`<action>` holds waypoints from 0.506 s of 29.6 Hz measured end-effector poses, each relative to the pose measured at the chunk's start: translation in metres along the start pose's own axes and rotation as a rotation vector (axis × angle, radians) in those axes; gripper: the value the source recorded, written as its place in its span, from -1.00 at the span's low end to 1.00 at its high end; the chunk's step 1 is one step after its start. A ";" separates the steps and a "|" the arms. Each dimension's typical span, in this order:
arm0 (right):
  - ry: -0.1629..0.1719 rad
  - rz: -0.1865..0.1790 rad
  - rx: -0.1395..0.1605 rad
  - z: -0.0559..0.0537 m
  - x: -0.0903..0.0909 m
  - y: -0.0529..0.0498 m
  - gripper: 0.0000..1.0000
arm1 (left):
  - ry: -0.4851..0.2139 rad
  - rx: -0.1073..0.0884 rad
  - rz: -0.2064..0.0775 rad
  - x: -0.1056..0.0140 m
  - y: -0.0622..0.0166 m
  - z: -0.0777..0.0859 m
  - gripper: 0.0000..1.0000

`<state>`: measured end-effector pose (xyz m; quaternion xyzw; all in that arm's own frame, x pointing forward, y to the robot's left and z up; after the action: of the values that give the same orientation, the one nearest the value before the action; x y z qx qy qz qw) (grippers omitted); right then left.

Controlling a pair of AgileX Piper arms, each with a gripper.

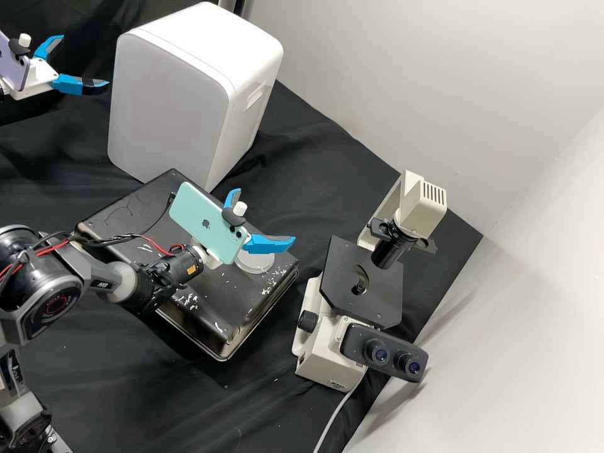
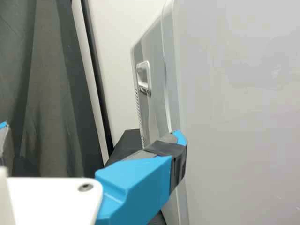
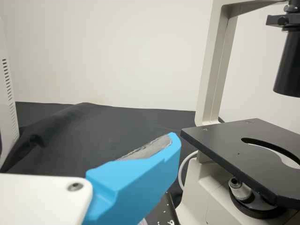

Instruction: Place the petri dish on the microscope

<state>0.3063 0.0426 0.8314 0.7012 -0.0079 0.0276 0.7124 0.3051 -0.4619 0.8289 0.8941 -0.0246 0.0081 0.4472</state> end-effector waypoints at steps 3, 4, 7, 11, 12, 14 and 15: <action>0.000 0.000 0.000 0.000 0.000 0.000 1.00 | 0.000 0.000 0.000 0.000 0.0000 0.000 1.00; 0.000 0.000 0.000 0.000 0.000 0.000 1.00 | 0.000 0.000 0.000 0.000 0.0000 0.000 1.00; 0.000 0.000 0.000 0.000 0.000 0.000 1.00 | 0.000 0.000 0.000 0.000 0.0000 0.000 1.00; 0.000 0.000 0.000 0.000 0.000 0.000 1.00 | 0.000 -0.003 0.000 0.000 -0.0001 0.001 1.00; 0.000 0.000 0.000 0.000 0.000 0.000 1.00 | -0.003 -0.009 -0.001 0.000 -0.0005 0.004 1.00; 0.000 0.000 0.000 0.000 0.000 0.000 1.00 | -0.011 -0.021 -0.002 -0.001 -0.0012 0.009 1.00; 0.000 0.000 0.000 0.000 0.000 0.000 1.00 | -0.017 -0.025 -0.003 -0.002 -0.0014 0.012 1.00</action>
<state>0.3063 0.0426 0.8314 0.7012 -0.0079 0.0276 0.7124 0.3027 -0.4705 0.8206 0.8884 -0.0270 -0.0005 0.4582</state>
